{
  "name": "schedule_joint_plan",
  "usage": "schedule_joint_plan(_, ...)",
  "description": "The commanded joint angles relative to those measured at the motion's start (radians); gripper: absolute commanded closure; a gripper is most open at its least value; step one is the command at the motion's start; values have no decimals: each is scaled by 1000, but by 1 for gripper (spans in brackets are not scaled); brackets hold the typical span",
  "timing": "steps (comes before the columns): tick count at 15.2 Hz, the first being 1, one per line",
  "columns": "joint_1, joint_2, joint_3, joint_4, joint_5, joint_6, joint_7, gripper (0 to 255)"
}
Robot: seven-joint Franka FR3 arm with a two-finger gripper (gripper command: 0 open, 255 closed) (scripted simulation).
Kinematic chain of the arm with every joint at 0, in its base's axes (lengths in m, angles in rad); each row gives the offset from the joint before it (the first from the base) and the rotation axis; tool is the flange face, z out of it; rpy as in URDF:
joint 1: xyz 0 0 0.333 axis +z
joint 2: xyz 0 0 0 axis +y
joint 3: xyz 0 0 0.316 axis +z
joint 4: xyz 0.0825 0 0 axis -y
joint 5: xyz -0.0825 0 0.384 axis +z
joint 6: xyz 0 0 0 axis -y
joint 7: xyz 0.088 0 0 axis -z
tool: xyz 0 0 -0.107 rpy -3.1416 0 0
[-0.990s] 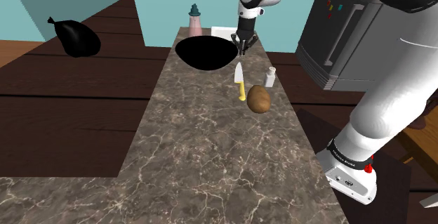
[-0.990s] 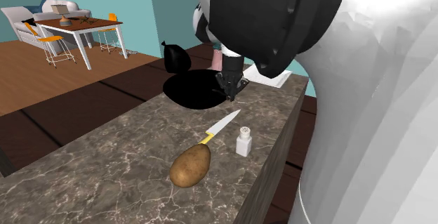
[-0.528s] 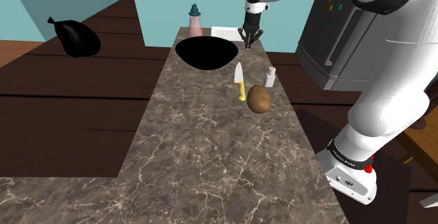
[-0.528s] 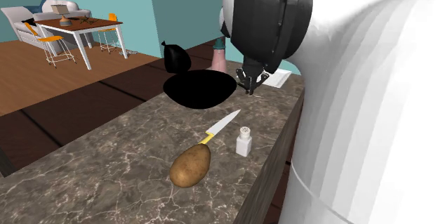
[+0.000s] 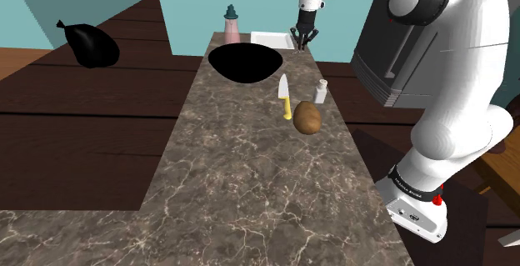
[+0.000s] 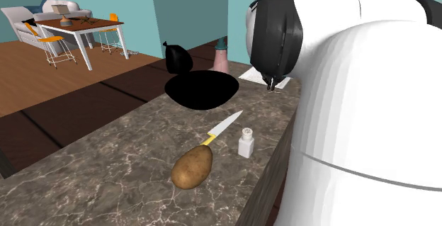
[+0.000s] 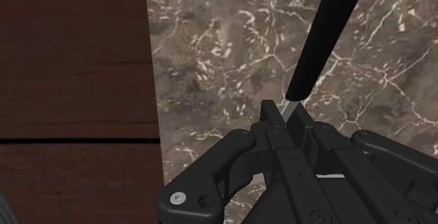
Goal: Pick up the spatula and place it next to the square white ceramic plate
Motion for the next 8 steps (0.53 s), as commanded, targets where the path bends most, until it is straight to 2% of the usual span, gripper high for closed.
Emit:
schedule_joint_plan(1, -20, 77, -9, 128, -1, -51, -32, 255)
schedule_joint_plan(2, -34, 142, -15, 235, -2, -93, -52, 255)
schedule_joint_plan(8, -35, 145, -15, 158, -2, -14, -53, 255)
